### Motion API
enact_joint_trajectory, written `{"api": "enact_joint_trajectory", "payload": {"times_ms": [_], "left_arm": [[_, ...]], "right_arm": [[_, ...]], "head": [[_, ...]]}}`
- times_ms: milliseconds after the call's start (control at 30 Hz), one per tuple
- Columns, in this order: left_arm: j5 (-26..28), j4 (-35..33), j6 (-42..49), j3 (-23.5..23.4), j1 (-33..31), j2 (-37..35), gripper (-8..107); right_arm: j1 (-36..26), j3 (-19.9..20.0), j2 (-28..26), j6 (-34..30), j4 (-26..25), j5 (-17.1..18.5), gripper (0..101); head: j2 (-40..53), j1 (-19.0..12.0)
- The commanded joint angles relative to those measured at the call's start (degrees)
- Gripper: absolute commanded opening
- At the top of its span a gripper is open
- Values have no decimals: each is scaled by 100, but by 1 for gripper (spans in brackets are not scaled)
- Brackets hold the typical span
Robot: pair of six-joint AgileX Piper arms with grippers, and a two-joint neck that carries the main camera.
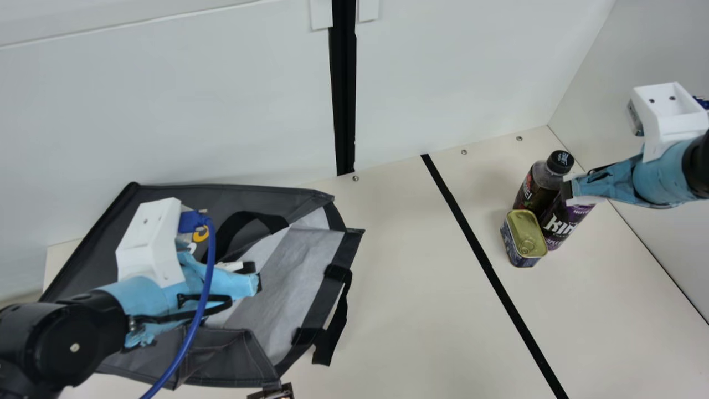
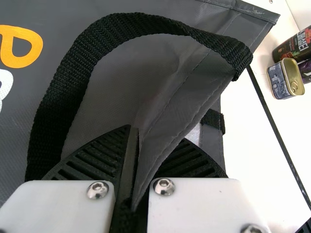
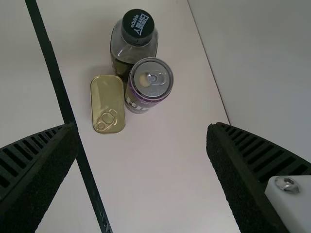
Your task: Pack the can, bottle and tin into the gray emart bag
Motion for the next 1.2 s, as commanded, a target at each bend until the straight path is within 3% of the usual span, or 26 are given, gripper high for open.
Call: {"api": "enact_joint_trajectory", "payload": {"times_ms": [0,1167], "left_arm": [[0,0,0,0,0,0,10],[0,0,0,0,0,0,10]], "right_arm": [[11,24,58,20,3,-69,91],[-227,27,1318,-134,201,-814,91]], "head": [[-5,-130],[-5,-130]]}}
